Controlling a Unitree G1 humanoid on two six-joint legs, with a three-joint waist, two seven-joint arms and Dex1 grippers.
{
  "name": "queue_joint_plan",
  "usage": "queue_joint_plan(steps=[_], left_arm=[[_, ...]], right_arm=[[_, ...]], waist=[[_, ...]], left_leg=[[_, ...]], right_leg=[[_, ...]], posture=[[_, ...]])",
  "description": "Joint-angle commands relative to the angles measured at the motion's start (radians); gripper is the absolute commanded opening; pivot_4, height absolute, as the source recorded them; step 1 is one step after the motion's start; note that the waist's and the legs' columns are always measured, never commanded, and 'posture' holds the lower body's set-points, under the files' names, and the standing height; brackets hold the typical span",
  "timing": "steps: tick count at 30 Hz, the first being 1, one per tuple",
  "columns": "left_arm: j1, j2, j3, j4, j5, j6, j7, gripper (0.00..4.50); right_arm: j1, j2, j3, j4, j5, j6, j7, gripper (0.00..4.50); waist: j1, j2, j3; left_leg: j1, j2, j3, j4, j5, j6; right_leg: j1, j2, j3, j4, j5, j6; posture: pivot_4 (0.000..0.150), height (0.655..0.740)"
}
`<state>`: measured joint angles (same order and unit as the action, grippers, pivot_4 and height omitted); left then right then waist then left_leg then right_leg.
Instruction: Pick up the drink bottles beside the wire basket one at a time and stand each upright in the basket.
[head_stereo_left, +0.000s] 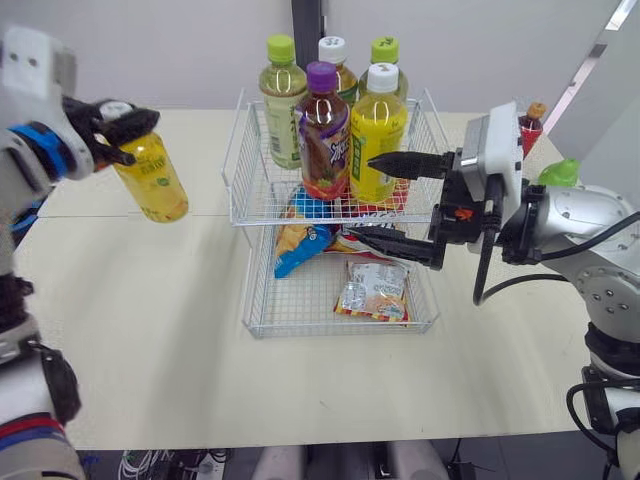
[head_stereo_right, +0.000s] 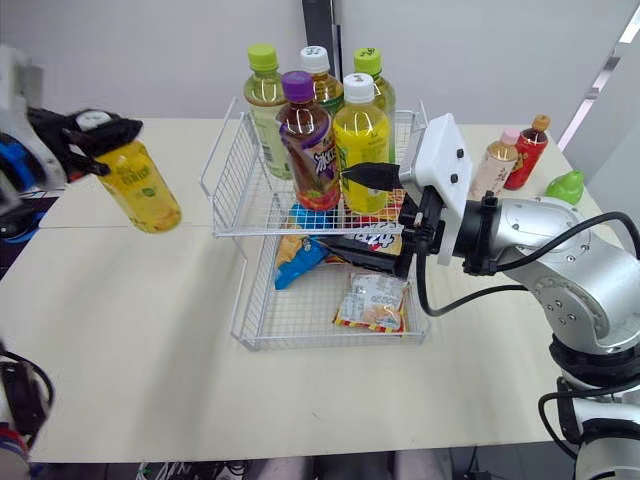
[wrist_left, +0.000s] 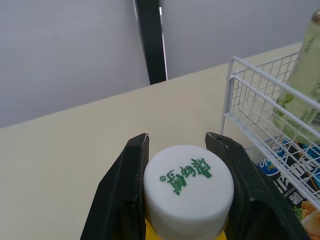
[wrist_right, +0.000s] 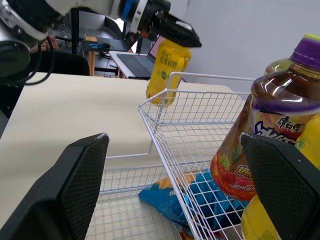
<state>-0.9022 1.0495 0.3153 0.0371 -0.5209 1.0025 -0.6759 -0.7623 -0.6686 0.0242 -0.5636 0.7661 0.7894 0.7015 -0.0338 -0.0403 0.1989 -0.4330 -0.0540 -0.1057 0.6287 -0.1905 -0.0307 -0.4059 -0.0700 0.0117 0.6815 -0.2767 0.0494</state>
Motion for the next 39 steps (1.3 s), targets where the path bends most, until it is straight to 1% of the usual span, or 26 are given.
queue_joint_plan(steps=[1, 3, 6, 9, 10, 14, 18, 21, 25, 31, 39], left_arm=[[-0.147, 0.101, 0.030, 0.028, -0.055, 0.018, -0.086, 1.39], [-0.220, 0.127, 0.006, 0.069, -0.071, 0.034, -0.123, 1.39], [-0.310, 0.140, -0.030, 0.112, -0.085, 0.059, -0.161, 1.39], [-0.423, 0.128, -0.071, 0.160, -0.097, 0.090, -0.187, 1.39], [-0.450, 0.123, -0.081, 0.174, -0.098, 0.098, -0.193, 1.39], [-0.612, 0.064, -0.161, 0.235, -0.099, 0.135, -0.235, 1.39], [-0.705, -0.007, -0.220, 0.282, -0.091, 0.154, -0.276, 1.39], [-0.712, -0.044, -0.256, 0.291, -0.076, 0.137, -0.306, 1.39], [-0.689, -0.065, -0.290, 0.292, -0.051, 0.103, -0.339, 1.39], [-0.617, -0.150, -0.272, 0.269, -0.044, 0.054, -0.319, 1.39], [-0.517, -0.187, -0.292, 0.216, -0.005, -0.008, -0.321, 1.39]], right_arm=[[-0.022, 0.019, -0.010, 0.009, -0.009, -0.044, 0.019, 4.50], [-0.030, 0.032, -0.005, 0.018, -0.005, -0.050, 0.032, 4.50], [-0.034, 0.054, -0.006, 0.015, 0.014, -0.041, 0.039, 4.50], [0.010, -0.058, -0.162, 0.070, 0.090, -0.046, 0.170, 4.50], [0.023, -0.087, -0.193, 0.086, 0.103, -0.053, 0.202, 4.50], [0.045, -0.119, -0.221, 0.104, 0.121, -0.062, 0.219, 4.50], [0.048, -0.122, -0.228, 0.104, 0.118, -0.058, 0.197, 4.50], [0.048, -0.125, -0.226, 0.096, 0.120, -0.052, 0.179, 4.50], [0.058, -0.128, -0.237, 0.088, 0.130, -0.051, 0.165, 4.50], [0.084, -0.138, -0.255, 0.081, 0.138, -0.061, 0.163, 4.50], [0.092, -0.140, -0.256, 0.072, 0.139, -0.057, 0.159, 4.50]], waist=[[-0.001, 0.000, 0.000], [-0.001, 0.000, 0.000], [0.000, 0.000, 0.000], [0.006, 0.000, 0.000], [0.007, 0.000, 0.001], [0.002, -0.001, 0.000], [-0.005, 0.000, 0.001], [-0.011, 0.000, 0.001], [-0.017, 0.000, 0.001], [-0.015, 0.000, 0.001], [-0.014, 0.000, 0.001]], left_leg=[[0.000, 0.000, 0.000, 0.000, 0.000, 0.000], [0.000, 0.000, 0.000, 0.000, 0.000, 0.000], [0.000, 0.000, 0.000, 0.000, 0.000, 0.000], [0.000, 0.000, 0.001, 0.001, 0.000, 0.000], [-0.001, -0.001, 0.001, 0.001, 0.000, 0.000], [-0.001, -0.001, 0.002, 0.001, 0.000, 0.000], [0.000, 0.000, 0.003, 0.001, 0.000, 0.000], [0.000, 0.000, 0.003, 0.000, 0.000, 0.000], [-0.001, 0.001, 0.003, 0.000, 0.000, 0.000], [-0.001, 0.000, 0.003, 0.001, 0.000, 0.000], [-0.001, 0.000, 0.003, 0.001, 0.000, 0.000]], right_leg=[[0.000, 0.000, 0.000, 0.000, 0.000, 0.000], [0.000, 0.000, 0.000, 0.000, 0.000, 0.000], [0.000, 0.000, 0.000, 0.001, 0.000, 0.000], [0.001, 0.000, -0.001, 0.000, 0.000, 0.000], [0.001, 0.000, -0.002, 0.000, 0.000, 0.001], [0.001, 0.000, -0.002, 0.000, 0.000, 0.001], [0.001, 0.000, -0.001, 0.001, 0.000, 0.001], [0.000, 0.000, 0.000, 0.001, 0.000, 0.001], [-0.001, 0.000, 0.002, 0.001, 0.000, 0.001], [-0.001, 0.000, 0.002, 0.001, 0.000, 0.001], [-0.001, 0.000, 0.003, 0.001, 0.000, 0.001]], posture=[[0.150, 0.7400], [0.150, 0.7400], [0.150, 0.7400], [0.150, 0.7400], [0.150, 0.7400], [0.150, 0.7400], [0.150, 0.7400], [0.150, 0.7400], [0.150, 0.7400], [0.150, 0.7400], [0.150, 0.7400]])
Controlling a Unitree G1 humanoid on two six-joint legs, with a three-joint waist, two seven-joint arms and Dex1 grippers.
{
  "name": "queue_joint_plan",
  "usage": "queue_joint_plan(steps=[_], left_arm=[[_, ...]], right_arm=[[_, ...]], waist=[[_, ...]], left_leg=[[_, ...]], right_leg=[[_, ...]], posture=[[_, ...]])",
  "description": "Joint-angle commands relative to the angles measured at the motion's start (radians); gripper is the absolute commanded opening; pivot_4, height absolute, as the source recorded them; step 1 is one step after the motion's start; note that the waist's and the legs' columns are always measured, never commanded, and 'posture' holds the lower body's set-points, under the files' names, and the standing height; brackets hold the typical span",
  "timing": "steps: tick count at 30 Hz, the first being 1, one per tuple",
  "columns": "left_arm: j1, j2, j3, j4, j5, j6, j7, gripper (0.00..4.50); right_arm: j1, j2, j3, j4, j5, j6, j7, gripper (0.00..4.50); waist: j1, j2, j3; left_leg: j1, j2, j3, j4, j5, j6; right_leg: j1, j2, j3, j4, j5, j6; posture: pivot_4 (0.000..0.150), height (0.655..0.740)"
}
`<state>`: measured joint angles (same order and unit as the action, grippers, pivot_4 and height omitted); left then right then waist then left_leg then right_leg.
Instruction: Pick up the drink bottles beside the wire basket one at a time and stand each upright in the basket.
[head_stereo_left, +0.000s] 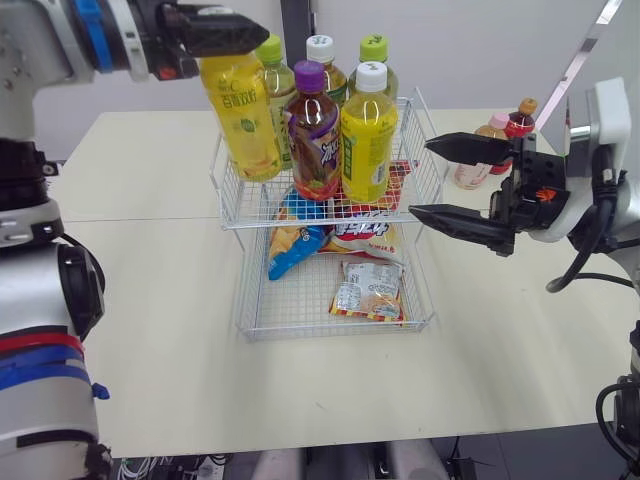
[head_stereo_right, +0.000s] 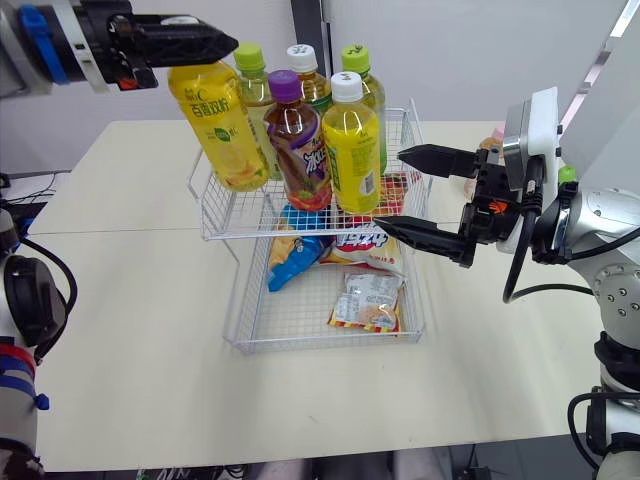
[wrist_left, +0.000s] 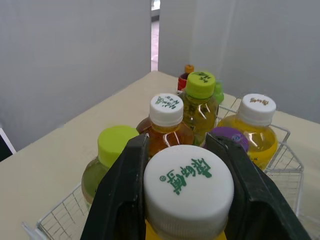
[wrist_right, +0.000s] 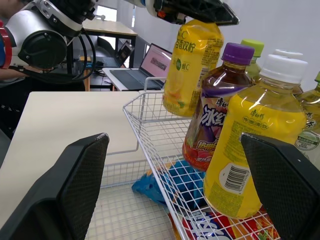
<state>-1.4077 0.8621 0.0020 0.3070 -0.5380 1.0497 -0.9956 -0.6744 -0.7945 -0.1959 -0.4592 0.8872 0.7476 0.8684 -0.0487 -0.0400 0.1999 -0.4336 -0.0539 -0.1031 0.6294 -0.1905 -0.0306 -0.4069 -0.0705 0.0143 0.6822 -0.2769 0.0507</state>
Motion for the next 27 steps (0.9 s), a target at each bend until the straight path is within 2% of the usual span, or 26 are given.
queue_joint_plan(steps=[1, 19, 21, 27], left_arm=[[0.004, -0.003, 0.019, -0.061, 0.019, -0.068, -0.002, 1.39], [0.173, -0.008, 0.015, -0.122, 0.032, -0.108, -0.051, 1.39], [0.178, 0.000, 0.018, -0.123, 0.025, -0.111, -0.075, 2.13], [0.158, 0.032, 0.037, -0.096, 0.031, -0.126, -0.106, 3.93]], right_arm=[[0.006, -0.014, -0.036, -0.035, 0.018, -0.016, -0.009, 4.50], [0.031, -0.031, -0.059, -0.036, 0.019, -0.027, 0.003, 4.50], [0.031, -0.032, -0.056, -0.034, 0.016, -0.030, 0.004, 4.50], [0.021, -0.033, -0.040, -0.030, 0.008, -0.031, 0.000, 4.50]], waist=[[0.001, 0.000, 0.000], [0.007, 0.001, -0.001], [0.007, 0.001, -0.001], [0.007, 0.001, -0.001]], left_leg=[[0.000, 0.000, 0.000, 0.000, 0.000, 0.000], [0.001, -0.001, 0.000, 0.001, 0.000, 0.000], [0.001, 0.000, 0.000, 0.000, 0.000, 0.000], [0.001, 0.000, 0.000, 0.000, 0.000, 0.000]], right_leg=[[0.000, 0.000, 0.000, 0.000, 0.000, 0.000], [0.001, 0.000, 0.000, 0.000, 0.000, 0.000], [0.001, 0.000, 0.000, 0.000, 0.000, 0.000], [0.001, 0.000, 0.000, 0.000, 0.000, 0.000]], posture=[[0.150, 0.7400], [0.150, 0.7400], [0.150, 0.7400], [0.150, 0.7400]])
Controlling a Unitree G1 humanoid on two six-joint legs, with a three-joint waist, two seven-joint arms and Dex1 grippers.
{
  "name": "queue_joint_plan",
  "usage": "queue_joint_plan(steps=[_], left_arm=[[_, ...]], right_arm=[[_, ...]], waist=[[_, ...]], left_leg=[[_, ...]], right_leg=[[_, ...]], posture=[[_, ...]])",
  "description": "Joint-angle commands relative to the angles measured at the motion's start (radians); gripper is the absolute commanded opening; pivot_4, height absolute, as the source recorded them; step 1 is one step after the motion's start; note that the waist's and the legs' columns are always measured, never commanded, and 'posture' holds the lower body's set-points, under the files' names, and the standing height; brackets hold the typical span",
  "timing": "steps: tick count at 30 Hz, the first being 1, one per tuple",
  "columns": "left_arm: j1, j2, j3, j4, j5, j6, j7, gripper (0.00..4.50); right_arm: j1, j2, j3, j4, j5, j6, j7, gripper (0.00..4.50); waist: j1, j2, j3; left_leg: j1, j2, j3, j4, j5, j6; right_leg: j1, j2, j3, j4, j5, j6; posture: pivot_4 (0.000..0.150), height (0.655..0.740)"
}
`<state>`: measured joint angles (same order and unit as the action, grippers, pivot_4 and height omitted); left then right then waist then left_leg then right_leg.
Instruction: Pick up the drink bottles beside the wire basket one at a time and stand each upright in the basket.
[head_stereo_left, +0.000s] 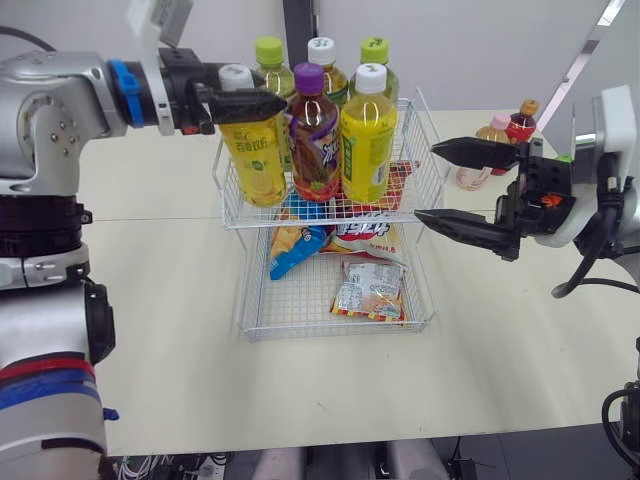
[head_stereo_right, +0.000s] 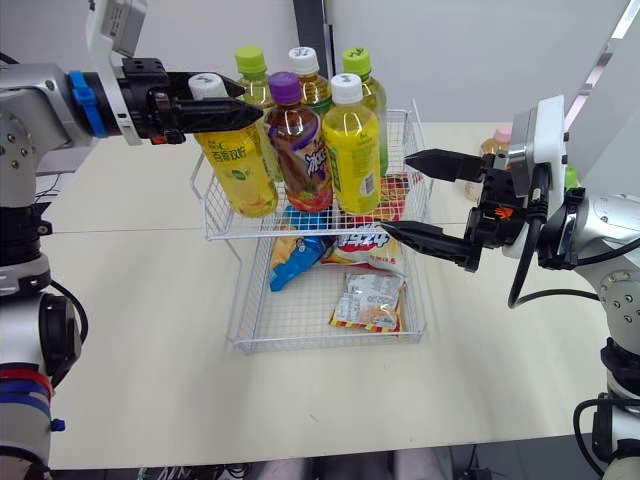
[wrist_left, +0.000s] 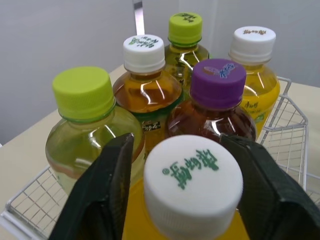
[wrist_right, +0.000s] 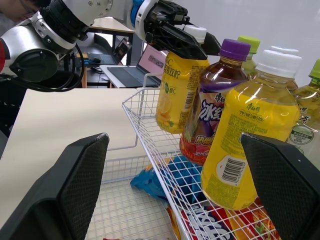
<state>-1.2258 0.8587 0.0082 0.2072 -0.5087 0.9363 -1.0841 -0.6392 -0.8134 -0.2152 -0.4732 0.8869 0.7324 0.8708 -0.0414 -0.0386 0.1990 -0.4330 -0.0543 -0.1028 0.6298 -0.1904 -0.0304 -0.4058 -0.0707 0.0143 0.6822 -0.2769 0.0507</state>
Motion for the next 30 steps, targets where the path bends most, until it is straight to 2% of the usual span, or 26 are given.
queue_joint_plan(steps=[1, 2, 16, 21, 27, 30], left_arm=[[-0.027, 0.048, 0.038, 0.008, 0.001, -0.013, -0.023, 4.26], [-0.030, 0.061, 0.045, 0.009, -0.003, -0.008, -0.029, 4.47], [-0.027, 0.209, 0.131, 0.032, -0.018, -0.019, -0.101, 4.47], [0.034, 0.268, 0.218, 0.062, 0.000, -0.075, -0.052, 4.47], [0.285, 0.287, 0.355, 0.053, 0.059, -0.203, 0.061, 4.47], [0.498, 0.259, 0.469, -0.003, 0.072, -0.242, 0.118, 4.47]], right_arm=[[-0.019, -0.015, -0.019, -0.013, 0.008, -0.015, -0.002, 4.50], [-0.022, -0.017, -0.018, -0.009, 0.006, -0.015, 0.000, 4.50], [0.000, -0.038, -0.023, -0.049, 0.005, -0.010, -0.007, 4.50], [0.029, -0.084, -0.055, -0.056, 0.014, -0.002, -0.003, 4.50], [0.065, -0.156, -0.122, -0.029, 0.031, 0.022, 0.004, 4.50], [0.096, -0.198, -0.162, -0.009, 0.021, 0.027, 0.014, 4.50]], waist=[[0.000, 0.000, 0.000], [-0.001, 0.000, 0.000], [-0.001, 0.000, 0.000], [-0.001, 0.000, 0.000], [0.001, 0.000, 0.000], [0.004, 0.000, 0.000]], left_leg=[[0.000, 0.000, 0.000, 0.000, 0.000, 0.000], [0.000, 0.000, 0.000, 0.000, 0.000, 0.000], [0.000, 0.000, 0.000, 0.000, 0.000, 0.000], [0.000, 0.000, 0.000, 0.000, 0.000, 0.000], [0.001, 0.001, 0.000, 0.000, 0.000, 0.000], [0.000, 0.001, 0.001, 0.000, 0.000, 0.000]], right_leg=[[0.000, 0.000, 0.000, 0.000, 0.000, 0.000], [0.000, 0.000, 0.000, 0.000, 0.000, 0.000], [0.000, 0.000, 0.000, 0.000, 0.000, 0.000], [0.000, 0.000, 0.000, 0.000, 0.000, 0.000], [0.000, 0.000, 0.000, 0.000, 0.000, 0.000], [0.000, 0.000, 0.000, -0.001, 0.000, 0.000]], posture=[[0.150, 0.7400], [0.150, 0.7400], [0.150, 0.7400], [0.150, 0.7400], [0.150, 0.7400], [0.150, 0.7400]])
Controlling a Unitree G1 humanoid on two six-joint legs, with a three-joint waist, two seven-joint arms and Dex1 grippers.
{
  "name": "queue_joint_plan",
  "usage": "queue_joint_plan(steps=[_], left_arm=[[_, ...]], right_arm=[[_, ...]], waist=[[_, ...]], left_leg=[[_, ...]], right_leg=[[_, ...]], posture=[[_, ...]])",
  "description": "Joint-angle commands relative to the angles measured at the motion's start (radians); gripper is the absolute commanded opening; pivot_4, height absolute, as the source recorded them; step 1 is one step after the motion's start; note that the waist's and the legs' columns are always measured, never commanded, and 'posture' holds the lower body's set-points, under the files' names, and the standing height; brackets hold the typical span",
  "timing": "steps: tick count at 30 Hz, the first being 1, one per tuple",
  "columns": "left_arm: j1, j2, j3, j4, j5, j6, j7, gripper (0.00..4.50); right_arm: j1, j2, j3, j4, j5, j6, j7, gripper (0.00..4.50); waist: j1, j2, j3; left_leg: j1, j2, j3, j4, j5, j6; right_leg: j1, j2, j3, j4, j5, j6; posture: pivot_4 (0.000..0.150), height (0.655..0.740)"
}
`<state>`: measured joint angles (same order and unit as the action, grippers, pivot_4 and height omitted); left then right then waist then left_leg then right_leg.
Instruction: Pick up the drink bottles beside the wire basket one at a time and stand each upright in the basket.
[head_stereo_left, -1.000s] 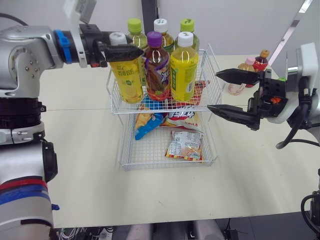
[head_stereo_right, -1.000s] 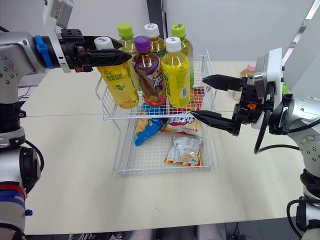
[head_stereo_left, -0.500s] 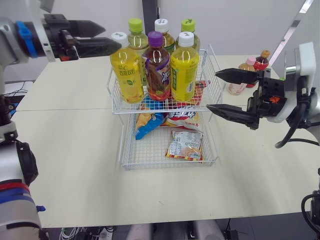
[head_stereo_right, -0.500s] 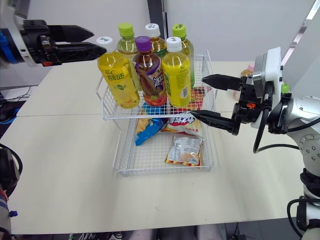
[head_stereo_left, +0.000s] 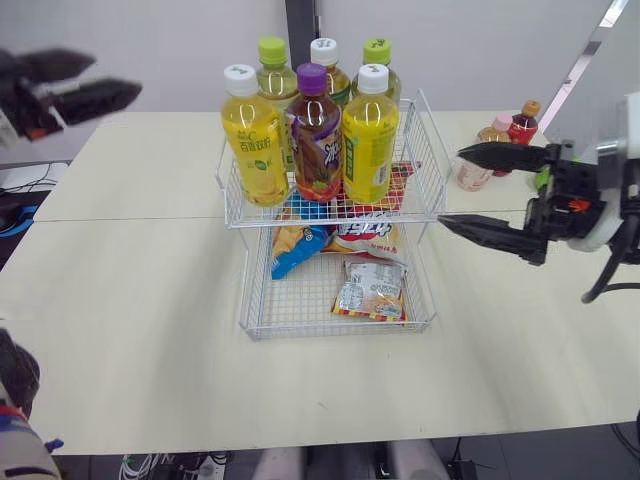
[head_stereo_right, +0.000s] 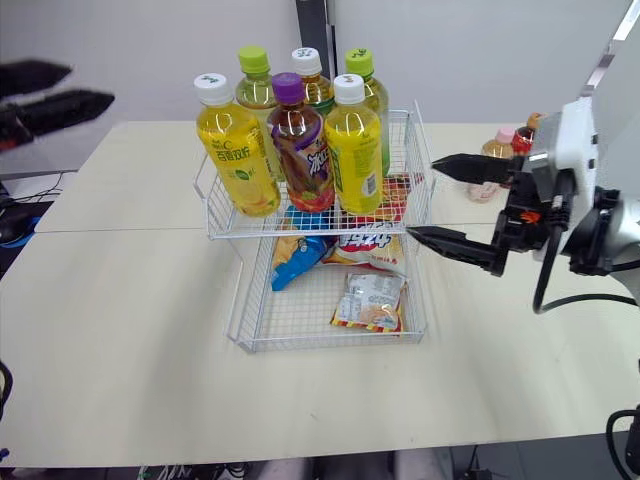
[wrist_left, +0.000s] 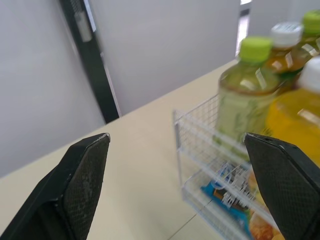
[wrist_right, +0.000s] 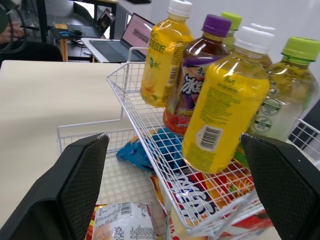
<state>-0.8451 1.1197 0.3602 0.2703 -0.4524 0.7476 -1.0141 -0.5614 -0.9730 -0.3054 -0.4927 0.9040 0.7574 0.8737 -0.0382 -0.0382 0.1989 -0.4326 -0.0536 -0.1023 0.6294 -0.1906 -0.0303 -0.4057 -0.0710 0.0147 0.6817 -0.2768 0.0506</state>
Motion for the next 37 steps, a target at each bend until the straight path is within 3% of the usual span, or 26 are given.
queue_joint_plan(steps=[1, 7, 12, 23, 37], left_arm=[[0.199, -0.014, 0.154, -0.090, 0.028, -0.077, 0.065, 4.47], [0.482, -0.154, 0.293, -0.209, 0.056, -0.182, 0.223, 4.47], [0.631, -0.276, 0.259, -0.278, 0.173, -0.338, 0.389, 4.47], [0.681, -0.449, 0.161, -0.175, 0.255, -0.572, 0.534, 4.47], [0.717, -0.515, 0.121, -0.087, 0.262, -0.658, 0.614, 4.47]], right_arm=[[0.033, -0.053, -0.090, 0.017, 0.001, 0.004, 0.017, 4.50], [0.133, -0.091, -0.132, 0.086, -0.096, -0.068, 0.048, 4.50], [0.235, -0.015, -0.070, 0.242, -0.336, -0.325, 0.029, 4.50], [0.274, 0.195, 0.049, 0.614, -0.629, -0.737, -0.063, 4.50], [0.251, 0.278, 0.047, 0.794, -0.689, -0.878, -0.156, 4.50]], waist=[[0.002, 0.000, 0.000], [0.010, -0.001, -0.001], [0.017, -0.001, -0.002], [0.012, -0.001, -0.002], [0.010, -0.001, -0.002]], left_leg=[[0.000, 0.000, 0.000, 0.000, 0.000, 0.000], [0.000, 0.002, 0.001, 0.000, 0.000, 0.000], [0.001, 0.002, 0.002, 0.000, 0.000, 0.000], [0.002, 0.003, 0.005, 0.000, 0.000, 0.000], [0.004, 0.003, 0.005, 0.000, 0.000, 0.000]], right_leg=[[0.000, 0.000, 0.000, 0.000, 0.000, 0.000], [0.000, -0.002, 0.001, -0.001, 0.001, -0.001], [0.001, -0.003, 0.001, -0.001, 0.002, -0.001], [0.001, 0.000, 0.002, 0.000, 0.004, -0.002], [0.001, 0.001, 0.002, 0.000, 0.004, -0.002]], posture=[[0.150, 0.7400], [0.150, 0.7400], [0.150, 0.7400], [0.150, 0.7400], [0.150, 0.7400]])
